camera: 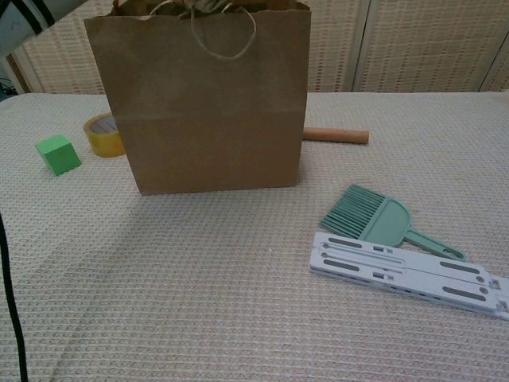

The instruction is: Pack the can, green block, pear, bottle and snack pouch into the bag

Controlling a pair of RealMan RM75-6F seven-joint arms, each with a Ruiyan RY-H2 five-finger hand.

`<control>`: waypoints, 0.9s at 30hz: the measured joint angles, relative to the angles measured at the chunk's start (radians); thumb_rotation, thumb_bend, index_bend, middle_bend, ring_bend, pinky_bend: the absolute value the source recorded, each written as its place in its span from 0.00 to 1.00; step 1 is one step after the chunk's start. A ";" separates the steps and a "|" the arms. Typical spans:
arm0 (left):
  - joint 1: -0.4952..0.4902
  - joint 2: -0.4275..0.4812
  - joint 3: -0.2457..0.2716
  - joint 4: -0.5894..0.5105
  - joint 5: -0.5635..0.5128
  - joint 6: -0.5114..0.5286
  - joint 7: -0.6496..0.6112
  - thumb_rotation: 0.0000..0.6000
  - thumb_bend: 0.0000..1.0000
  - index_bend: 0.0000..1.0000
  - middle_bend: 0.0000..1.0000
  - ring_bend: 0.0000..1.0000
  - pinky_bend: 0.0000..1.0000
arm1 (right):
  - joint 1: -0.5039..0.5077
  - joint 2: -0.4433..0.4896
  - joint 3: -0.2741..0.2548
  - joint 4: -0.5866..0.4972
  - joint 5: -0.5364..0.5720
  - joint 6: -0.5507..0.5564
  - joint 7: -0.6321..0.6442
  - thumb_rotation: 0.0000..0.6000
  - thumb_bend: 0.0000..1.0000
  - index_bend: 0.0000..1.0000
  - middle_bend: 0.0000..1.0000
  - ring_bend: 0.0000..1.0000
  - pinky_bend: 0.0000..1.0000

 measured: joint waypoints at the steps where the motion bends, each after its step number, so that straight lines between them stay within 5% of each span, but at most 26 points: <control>1: -0.011 -0.008 -0.007 0.015 -0.004 -0.006 -0.006 1.00 0.75 0.69 0.73 0.68 0.79 | 0.001 0.001 0.001 0.000 0.004 -0.002 0.002 1.00 0.10 0.00 0.00 0.00 0.00; 10: -0.069 -0.061 0.001 0.100 -0.004 -0.061 -0.017 1.00 0.61 0.61 0.62 0.58 0.72 | 0.011 0.004 0.011 -0.002 0.035 -0.015 0.005 1.00 0.10 0.00 0.00 0.00 0.00; 15: -0.079 -0.076 0.017 0.110 -0.022 -0.093 0.010 1.00 0.42 0.28 0.22 0.18 0.36 | 0.016 0.003 0.014 0.001 0.051 -0.027 0.001 1.00 0.10 0.00 0.00 0.00 0.00; 18: -0.077 -0.086 0.016 0.104 -0.049 -0.096 0.026 1.00 0.39 0.12 0.05 0.03 0.23 | 0.019 0.002 0.015 0.003 0.056 -0.031 0.002 1.00 0.10 0.00 0.00 0.00 0.00; 22: -0.074 -0.096 -0.002 0.089 -0.084 -0.084 0.044 1.00 0.38 0.01 0.00 0.00 0.14 | 0.019 0.003 0.017 0.003 0.057 -0.029 0.003 1.00 0.10 0.00 0.00 0.00 0.00; 27: -0.068 -0.092 -0.016 0.061 -0.107 -0.067 0.058 1.00 0.38 0.00 0.00 0.00 0.12 | 0.018 0.003 0.016 0.002 0.051 -0.026 0.003 1.00 0.10 0.00 0.00 0.00 0.00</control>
